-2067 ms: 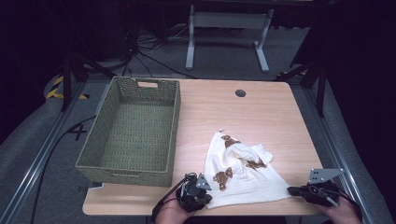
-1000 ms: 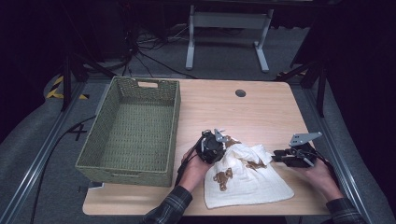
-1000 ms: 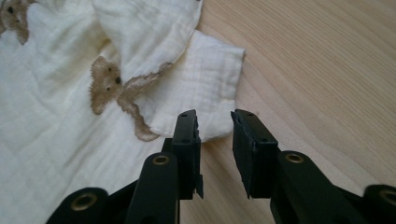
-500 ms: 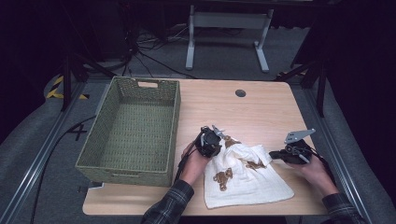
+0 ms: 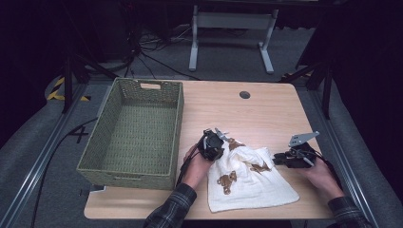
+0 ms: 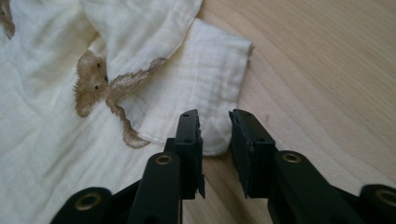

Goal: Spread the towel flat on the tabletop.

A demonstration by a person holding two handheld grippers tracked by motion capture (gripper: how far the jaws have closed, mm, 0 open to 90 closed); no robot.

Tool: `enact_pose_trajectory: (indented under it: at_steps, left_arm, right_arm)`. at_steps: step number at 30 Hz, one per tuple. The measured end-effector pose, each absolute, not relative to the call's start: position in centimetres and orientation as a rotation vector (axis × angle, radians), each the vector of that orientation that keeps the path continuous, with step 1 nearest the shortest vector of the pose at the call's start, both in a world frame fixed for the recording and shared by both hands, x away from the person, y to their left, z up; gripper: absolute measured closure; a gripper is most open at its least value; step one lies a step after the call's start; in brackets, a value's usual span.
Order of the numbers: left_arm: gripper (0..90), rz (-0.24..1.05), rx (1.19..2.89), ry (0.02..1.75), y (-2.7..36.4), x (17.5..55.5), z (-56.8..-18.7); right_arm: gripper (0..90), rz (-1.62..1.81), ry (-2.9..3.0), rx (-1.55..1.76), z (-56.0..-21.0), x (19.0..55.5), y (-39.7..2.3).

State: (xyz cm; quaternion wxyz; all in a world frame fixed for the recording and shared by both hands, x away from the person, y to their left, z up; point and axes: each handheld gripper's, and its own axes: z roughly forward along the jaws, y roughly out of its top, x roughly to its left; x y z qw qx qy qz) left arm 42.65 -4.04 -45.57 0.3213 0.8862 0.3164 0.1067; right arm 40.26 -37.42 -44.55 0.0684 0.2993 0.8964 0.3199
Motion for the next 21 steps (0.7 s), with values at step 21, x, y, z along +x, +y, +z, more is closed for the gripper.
enact_pose_trajectory:
  at_steps: [21]
  left_arm:
    - [78.9,0.304,2.338,0.828,-4.1,42.4,-45.5]
  right_arm:
    - [87.0,1.164,2.506,0.896,-39.4,41.8,-37.5]
